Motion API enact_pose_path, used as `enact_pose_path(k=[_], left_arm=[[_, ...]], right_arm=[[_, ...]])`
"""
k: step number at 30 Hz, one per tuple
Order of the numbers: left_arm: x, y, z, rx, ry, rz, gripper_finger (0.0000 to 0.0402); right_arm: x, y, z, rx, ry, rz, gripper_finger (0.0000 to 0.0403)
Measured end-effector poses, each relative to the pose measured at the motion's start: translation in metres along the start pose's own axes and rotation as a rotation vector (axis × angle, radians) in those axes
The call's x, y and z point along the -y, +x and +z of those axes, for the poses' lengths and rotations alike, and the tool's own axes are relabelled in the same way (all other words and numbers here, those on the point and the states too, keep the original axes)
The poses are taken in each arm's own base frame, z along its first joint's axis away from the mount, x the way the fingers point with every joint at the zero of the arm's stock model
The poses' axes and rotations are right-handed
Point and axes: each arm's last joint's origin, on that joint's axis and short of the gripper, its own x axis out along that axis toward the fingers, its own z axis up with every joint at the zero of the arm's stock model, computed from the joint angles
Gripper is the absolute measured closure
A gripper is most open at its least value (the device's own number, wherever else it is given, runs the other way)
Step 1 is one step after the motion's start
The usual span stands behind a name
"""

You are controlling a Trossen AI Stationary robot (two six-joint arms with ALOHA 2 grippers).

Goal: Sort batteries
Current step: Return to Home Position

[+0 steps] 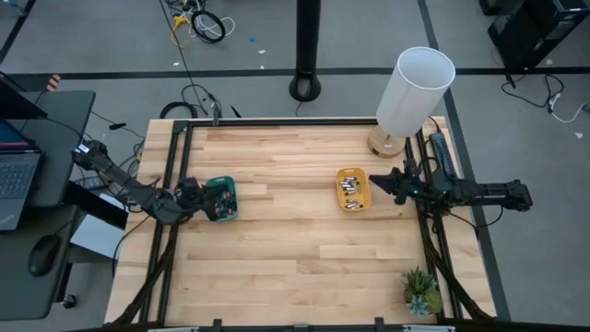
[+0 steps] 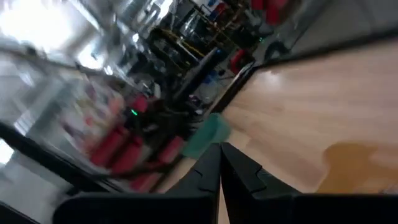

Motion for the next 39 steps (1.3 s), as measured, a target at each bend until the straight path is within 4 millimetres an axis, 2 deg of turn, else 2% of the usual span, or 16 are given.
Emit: enact_pose_path(k=[3,6,9,11,14,18,20,23,39], left_arm=[[-0.0015,0.0000,-0.0028,-0.033,0.139,-0.013,0.0387],[-0.0020,-0.0001,-0.0040,-0.050,0.244,-0.026,0.0387],[-0.0025,0.0000,-0.0042,-0.047,0.391,-0.024,0.0387],[-0.0030,0.0000,-0.0036,-0.031,0.552,-0.005,0.0387],[-0.0033,0.0000,-0.0034,-0.024,0.797,0.004,0.0387],[-0.0033,0.0000,-0.0033,-0.025,1.069,0.001,0.0387],[-0.0032,0.0000,-0.0033,-0.025,1.142,0.000,0.0387],[-0.0032,0.0000,-0.0033,-0.025,1.141,-0.001,0.0387],[-0.0032,0.0000,-0.0035,-0.026,1.139,-0.006,0.0386]], right_arm=[[0.0002,0.0006,-0.0017,-0.036,-0.252,0.017,0.0384],[-0.0009,0.0002,-0.0083,-0.176,-0.568,0.164,0.0384],[-0.0007,0.0005,-0.0088,-0.188,-0.587,0.173,0.0383],[-0.0009,0.0006,-0.0079,-0.167,-0.597,0.160,0.0384],[-0.0007,0.0008,-0.0072,-0.144,-0.705,0.150,0.0384],[-0.0005,0.0008,-0.0072,-0.121,-1.023,0.171,0.0382],[-0.0006,0.0008,-0.0072,-0.111,-1.153,0.181,0.0382],[-0.0006,0.0008,-0.0071,-0.105,-1.213,0.185,0.0384],[-0.0006,0.0008,-0.0071,-0.105,-1.202,0.185,0.0383]])
